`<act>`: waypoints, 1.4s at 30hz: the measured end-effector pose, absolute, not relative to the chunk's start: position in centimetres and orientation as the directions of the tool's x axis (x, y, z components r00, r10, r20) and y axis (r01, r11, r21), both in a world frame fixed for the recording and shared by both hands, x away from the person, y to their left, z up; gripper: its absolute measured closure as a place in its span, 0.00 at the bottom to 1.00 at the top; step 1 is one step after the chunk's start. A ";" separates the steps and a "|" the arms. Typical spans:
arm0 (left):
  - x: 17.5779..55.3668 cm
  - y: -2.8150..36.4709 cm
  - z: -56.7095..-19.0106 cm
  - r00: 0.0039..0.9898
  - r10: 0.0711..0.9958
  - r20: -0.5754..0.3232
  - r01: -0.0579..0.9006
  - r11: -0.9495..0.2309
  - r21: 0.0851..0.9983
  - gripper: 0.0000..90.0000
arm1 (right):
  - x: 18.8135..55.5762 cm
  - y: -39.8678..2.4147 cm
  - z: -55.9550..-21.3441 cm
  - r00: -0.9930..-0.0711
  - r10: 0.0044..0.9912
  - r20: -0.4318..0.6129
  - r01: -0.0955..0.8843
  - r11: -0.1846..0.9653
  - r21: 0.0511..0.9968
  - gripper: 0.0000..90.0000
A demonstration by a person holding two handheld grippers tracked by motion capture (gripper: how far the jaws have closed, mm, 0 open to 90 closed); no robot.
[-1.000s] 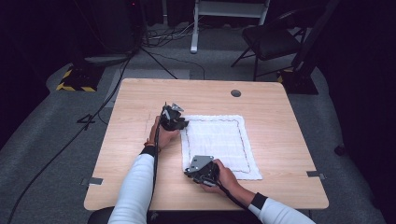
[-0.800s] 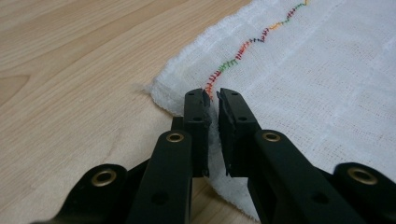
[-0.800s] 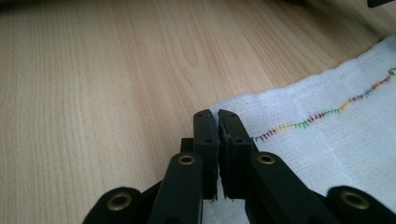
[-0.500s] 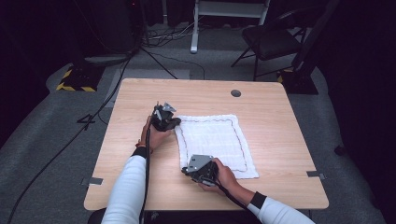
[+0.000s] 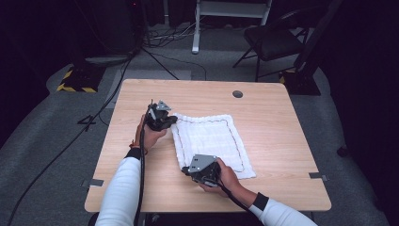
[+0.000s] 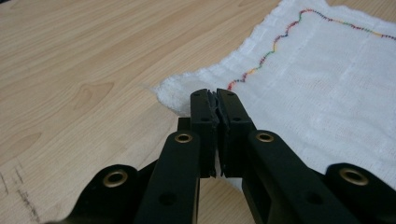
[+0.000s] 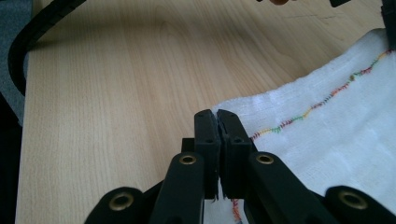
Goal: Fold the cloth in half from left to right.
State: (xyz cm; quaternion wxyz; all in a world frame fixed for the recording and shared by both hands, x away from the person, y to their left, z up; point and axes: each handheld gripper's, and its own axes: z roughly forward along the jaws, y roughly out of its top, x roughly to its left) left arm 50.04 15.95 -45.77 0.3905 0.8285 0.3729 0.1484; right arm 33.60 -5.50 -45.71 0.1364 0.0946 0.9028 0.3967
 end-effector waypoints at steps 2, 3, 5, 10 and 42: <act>50.1 15.5 -45.6 0.679 0.733 -0.047 0.499 -0.413 0.762 0.96 | 33.6 -6.2 -45.3 -0.938 0.300 -0.175 0.069 0.655 0.753 0.98; 50.2 15.2 -45.5 0.684 0.728 -0.041 0.494 -0.421 0.761 0.96 | 33.6 -6.4 -45.2 -0.936 0.306 -0.172 0.073 0.649 0.757 0.98; 50.4 14.6 -45.3 0.684 0.729 -0.040 0.492 -0.419 0.764 0.96 | 33.6 -7.2 -44.8 -0.933 0.317 -0.169 0.080 0.642 0.763 0.98; 51.1 12.6 -44.9 0.689 0.724 -0.029 0.479 -0.424 0.769 0.96 | 33.8 -9.3 -44.1 -0.923 0.348 -0.165 0.097 0.625 0.775 0.98; 54.9 -2.5 -44.6 0.786 0.619 0.001 0.391 -0.497 0.775 0.96 | 34.0 -24.5 -44.3 -0.798 0.588 -0.131 0.296 0.572 0.765 0.97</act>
